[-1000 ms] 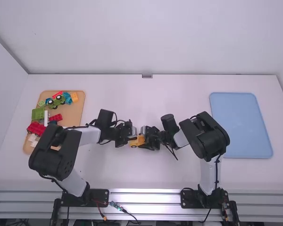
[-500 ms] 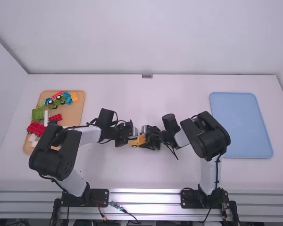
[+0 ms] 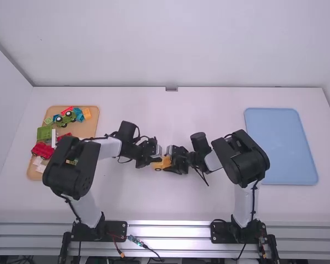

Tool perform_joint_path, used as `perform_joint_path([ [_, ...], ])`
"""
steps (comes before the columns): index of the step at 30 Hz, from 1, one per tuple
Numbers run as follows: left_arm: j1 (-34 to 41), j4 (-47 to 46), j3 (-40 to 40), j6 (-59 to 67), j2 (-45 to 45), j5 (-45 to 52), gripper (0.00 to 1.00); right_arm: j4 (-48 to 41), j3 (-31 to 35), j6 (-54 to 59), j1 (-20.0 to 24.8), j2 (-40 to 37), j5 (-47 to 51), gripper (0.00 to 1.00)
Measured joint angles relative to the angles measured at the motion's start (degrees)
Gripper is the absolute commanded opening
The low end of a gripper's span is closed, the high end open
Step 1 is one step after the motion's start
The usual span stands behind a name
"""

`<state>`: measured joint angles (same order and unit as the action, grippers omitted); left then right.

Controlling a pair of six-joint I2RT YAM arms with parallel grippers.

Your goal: Assemble lego blocks to make yellow taxi

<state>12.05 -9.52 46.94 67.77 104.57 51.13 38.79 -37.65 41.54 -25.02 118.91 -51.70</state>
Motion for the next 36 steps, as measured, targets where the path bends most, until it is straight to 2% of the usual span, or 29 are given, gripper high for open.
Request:
perform_joint_path([
  [7,-2.6,-3.4,0.3,0.6,-3.2,-1.9,0.02,0.2,0.0,-0.2,0.1,0.0,0.6,0.44],
  [13,-6.0,-2.6,0.3,-4.2,-14.7,-3.8,0.02,0.4,0.0,-0.3,0.0,0.0,0.8,0.46],
  [16,-8.6,-1.4,0.3,-10.6,-20.7,-6.9,0.24,0.5,0.0,-0.5,0.0,0.0,0.9,0.51],
  [17,-9.5,-1.4,0.3,-12.8,-22.2,-8.3,0.28,0.5,0.0,-0.4,0.1,0.0,0.9,0.54],
  [18,-10.9,-1.4,0.2,-16.4,-24.0,-10.9,0.38,0.5,0.0,-0.5,0.1,0.0,0.9,0.62],
  [19,-11.5,-1.4,0.2,-18.0,-24.7,-12.0,0.95,0.4,0.0,-0.6,0.1,0.0,0.9,0.66],
  [20,-12.1,-1.3,0.0,-19.9,-25.4,-13.6,0.99,0.5,0.0,-0.6,0.1,0.0,0.9,0.70],
  [23,-15.5,-0.8,-0.7,-29.5,-27.5,-20.4,0.99,0.0,0.0,-0.9,0.1,0.0,1.9,0.82],
  [26,-18.0,0.7,-0.9,-37.2,-28.4,-25.4,0.99,0.0,0.0,-0.9,0.1,0.0,2.2,0.88],
  [28,-20.4,1.6,-0.9,-44.1,-29.1,-30.1,0.99,0.0,0.0,-1.0,0.1,0.0,2.4,0.97],
  [34,-27.3,1.5,-1.0,-58.7,-30.4,-43.0,0.99,-0.9,0.0,-3.4,0.5,-0.2,2.8,0.99],
  [36,-28.9,0.3,-0.9,-60.6,-30.4,-45.8,0.99,-5.4,0.0,-4.4,1.1,-2.5,3.9,0.99],
])
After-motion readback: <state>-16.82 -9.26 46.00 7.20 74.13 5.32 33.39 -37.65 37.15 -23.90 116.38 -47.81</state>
